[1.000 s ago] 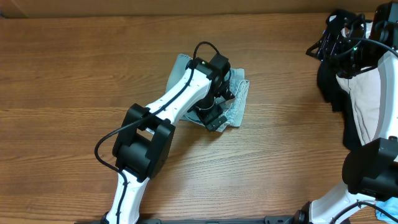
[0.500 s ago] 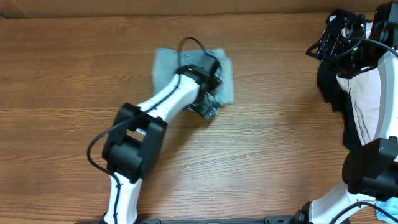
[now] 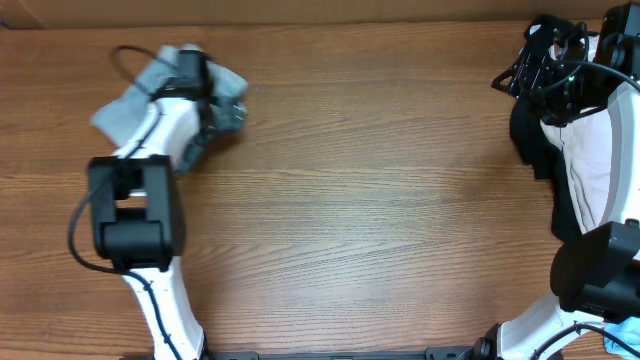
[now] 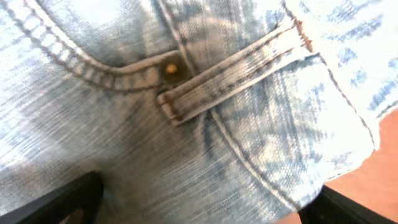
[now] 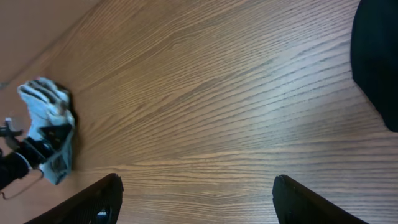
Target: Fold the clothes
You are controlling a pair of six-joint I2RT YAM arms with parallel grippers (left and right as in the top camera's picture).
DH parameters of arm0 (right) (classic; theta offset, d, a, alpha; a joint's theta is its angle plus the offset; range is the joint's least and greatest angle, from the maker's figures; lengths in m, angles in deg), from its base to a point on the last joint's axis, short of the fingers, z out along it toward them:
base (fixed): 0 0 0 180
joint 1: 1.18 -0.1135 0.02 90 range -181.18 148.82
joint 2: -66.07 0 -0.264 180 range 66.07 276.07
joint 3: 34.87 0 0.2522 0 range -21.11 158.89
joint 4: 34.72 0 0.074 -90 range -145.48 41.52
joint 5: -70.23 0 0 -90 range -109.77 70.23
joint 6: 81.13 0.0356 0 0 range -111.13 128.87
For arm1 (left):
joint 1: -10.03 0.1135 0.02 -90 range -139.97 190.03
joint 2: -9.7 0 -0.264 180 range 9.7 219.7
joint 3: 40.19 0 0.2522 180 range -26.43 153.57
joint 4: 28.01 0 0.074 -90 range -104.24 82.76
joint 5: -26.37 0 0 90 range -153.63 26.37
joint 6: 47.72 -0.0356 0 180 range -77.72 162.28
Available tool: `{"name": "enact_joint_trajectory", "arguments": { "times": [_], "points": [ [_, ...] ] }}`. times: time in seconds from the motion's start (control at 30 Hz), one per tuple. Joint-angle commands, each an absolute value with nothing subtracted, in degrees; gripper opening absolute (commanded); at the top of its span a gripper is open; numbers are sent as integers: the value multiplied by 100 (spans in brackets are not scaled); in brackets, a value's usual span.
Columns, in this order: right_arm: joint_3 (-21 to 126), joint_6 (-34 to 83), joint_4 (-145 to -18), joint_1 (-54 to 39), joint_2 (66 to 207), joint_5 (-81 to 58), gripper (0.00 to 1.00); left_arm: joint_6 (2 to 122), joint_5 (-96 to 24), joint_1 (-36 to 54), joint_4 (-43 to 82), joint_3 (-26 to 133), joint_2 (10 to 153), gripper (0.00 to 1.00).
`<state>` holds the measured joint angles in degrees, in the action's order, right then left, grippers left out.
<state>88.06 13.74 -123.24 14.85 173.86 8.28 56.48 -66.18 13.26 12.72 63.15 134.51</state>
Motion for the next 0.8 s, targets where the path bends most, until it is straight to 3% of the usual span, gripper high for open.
{"name": "enact_joint_trajectory", "arguments": {
  "times": [0.0, 0.17, 0.33, 0.6, 0.77],
  "points": [
    [8784, 1332, -12387, 1452, 17377, 791, 81, 6220, -6216, 1922, 500, 6243, 13661, 100],
    [8784, 1334, -12512, 1452, 17377, 791, 81, 6198, -6253, 2314, -938, 6258, 13718, 100],
    [8784, 1334, -12505, 1452, 17377, 791, 81, 5860, -6076, 2421, -741, 6710, 13690, 100],
    [8784, 1332, -12446, 1452, 17377, 791, 82, 4684, -5958, 2436, 2867, 8929, 13357, 100],
    [8784, 1332, -12449, 1452, 17377, 791, 82, 4651, -5971, 2436, 5110, 10065, 13158, 100]
  ]
}}
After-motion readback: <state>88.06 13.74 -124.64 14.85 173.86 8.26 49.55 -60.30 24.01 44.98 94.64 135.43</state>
